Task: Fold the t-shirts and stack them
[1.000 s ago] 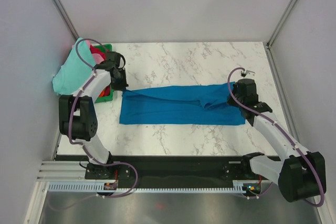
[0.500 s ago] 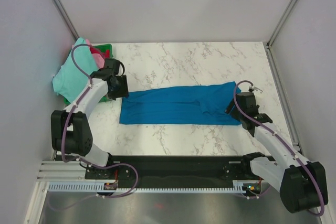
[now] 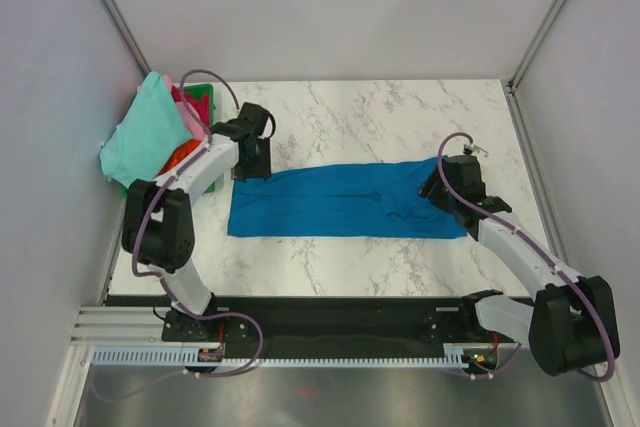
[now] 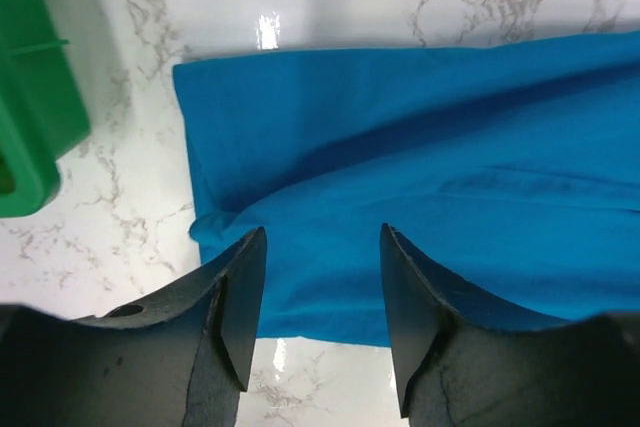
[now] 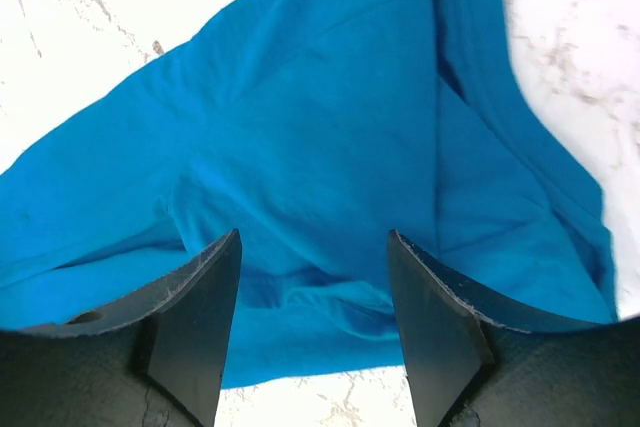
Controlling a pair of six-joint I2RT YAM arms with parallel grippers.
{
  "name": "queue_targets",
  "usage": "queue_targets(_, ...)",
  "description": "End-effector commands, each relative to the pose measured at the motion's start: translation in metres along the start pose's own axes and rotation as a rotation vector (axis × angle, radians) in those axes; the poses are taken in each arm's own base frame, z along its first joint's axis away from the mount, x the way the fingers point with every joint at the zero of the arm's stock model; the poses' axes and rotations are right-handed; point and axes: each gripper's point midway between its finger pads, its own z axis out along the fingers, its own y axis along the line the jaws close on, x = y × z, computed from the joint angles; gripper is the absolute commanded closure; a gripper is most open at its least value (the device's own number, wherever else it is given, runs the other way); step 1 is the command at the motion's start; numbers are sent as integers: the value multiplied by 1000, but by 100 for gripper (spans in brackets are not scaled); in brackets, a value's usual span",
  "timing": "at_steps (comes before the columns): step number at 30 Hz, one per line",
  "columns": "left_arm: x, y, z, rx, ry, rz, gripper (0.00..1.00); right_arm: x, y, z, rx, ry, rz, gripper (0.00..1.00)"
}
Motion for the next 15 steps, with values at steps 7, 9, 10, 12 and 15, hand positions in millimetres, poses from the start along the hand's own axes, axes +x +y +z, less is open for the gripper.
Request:
queue_targets(7,10,-20,43,-29,44,-6,48,28,-1,49,62,123,-38,32)
queue_targets(9,24,-20,55,-43,82,-5,49,34,-6,62,101,154,-51,33)
queue_targets(10,28,-19,57,-50,90,-4,49,37,-11,75,138,174,-67,33)
queue_targets(12,41,-13,64,-82,118,-10,50,36,-15,88,165,190,-69,32)
queue_targets(15,60,-11,68,-80,165,-14,50,32,-15,120,194,251,-62,34)
